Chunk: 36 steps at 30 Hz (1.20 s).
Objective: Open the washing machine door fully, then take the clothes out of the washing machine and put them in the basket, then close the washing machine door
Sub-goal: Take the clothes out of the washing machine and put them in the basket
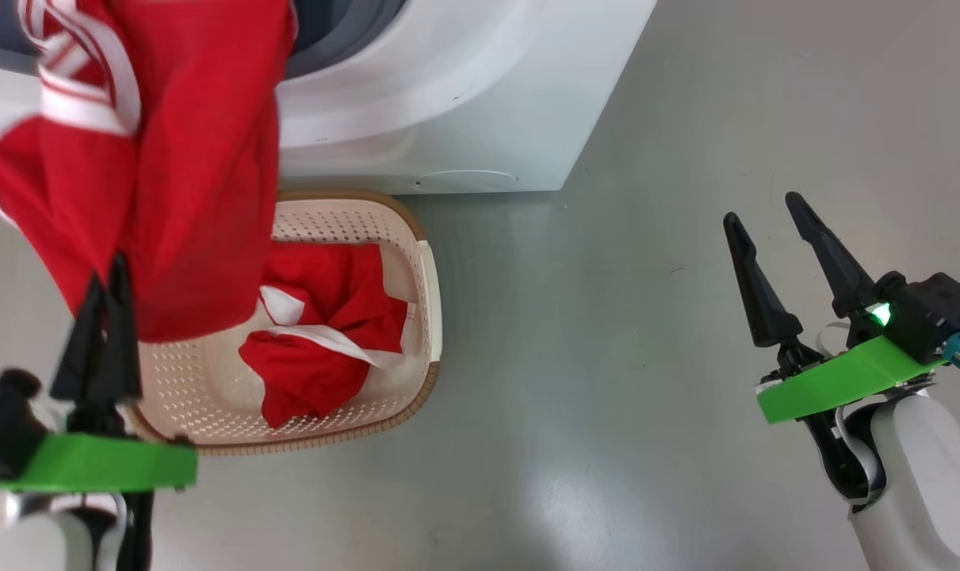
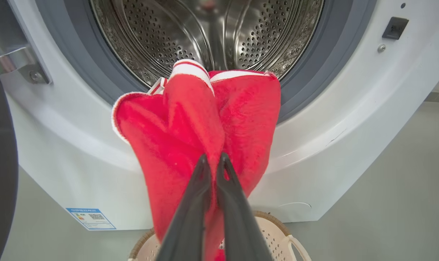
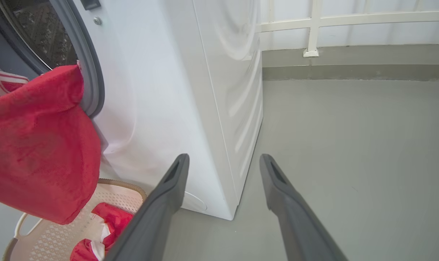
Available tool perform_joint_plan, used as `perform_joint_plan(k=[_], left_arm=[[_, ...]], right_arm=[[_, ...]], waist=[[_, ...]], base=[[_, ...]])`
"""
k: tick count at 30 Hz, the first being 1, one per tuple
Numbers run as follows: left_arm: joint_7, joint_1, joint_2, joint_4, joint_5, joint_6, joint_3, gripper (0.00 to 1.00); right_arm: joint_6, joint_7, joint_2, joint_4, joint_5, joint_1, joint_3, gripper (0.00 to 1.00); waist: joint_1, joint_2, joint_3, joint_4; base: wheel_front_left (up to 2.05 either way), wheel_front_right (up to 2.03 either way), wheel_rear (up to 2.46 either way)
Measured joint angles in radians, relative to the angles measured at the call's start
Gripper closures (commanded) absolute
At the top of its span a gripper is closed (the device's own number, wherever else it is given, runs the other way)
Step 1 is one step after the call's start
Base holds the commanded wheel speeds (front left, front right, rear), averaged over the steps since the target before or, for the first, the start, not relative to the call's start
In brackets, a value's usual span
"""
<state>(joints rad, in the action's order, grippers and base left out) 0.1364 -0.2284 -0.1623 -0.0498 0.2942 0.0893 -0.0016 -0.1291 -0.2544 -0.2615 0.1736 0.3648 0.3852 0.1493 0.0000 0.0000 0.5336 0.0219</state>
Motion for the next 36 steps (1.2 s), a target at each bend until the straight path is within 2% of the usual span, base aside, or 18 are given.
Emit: perform_joint_plan(k=[8,14,19,28,36], left_arm=[[-0.084,0.129,0.002,-0.016,0.021,-0.003,-0.039,1.00],[-0.092,0.141,0.013,0.049,0.038,-0.002,-0.068,1.00],[-0.054,0.094,0.030,0.211,0.052,0.003,-0.087,1.00],[0.088,-0.157,0.036,0.623,0.051,0.022,-0.097,1.00],[0.113,-0.350,0.054,0.863,0.040,0.031,-0.125,1.00]], right_arm=[[0.000,0.000,-0.007,0.001,0.000,0.000,0.006,0.00],[0.000,0.000,-0.011,0.001,0.000,0.000,0.009,0.00],[0.000,0.000,-0.012,0.002,0.000,0.000,0.013,0.00],[0.000,0.000,-0.011,0.000,0.000,0.005,0.021,0.00],[0.000,0.000,-0.004,-0.004,0.000,0.010,0.015,0.00]], waist=[[0.0000,0.0000,-0.003,-0.001],[0.0000,0.0000,-0.003,-0.001],[0.0000,0.0000,0.000,-0.002],[0.0000,0.0000,0.021,-0.016],[0.0000,0.0000,0.055,-0.027]], base=[[0.00,0.00,0.00],[0.00,0.00,0.00],[0.00,0.00,0.00],[0.00,0.00,0.00],[0.00,0.00,0.00]])
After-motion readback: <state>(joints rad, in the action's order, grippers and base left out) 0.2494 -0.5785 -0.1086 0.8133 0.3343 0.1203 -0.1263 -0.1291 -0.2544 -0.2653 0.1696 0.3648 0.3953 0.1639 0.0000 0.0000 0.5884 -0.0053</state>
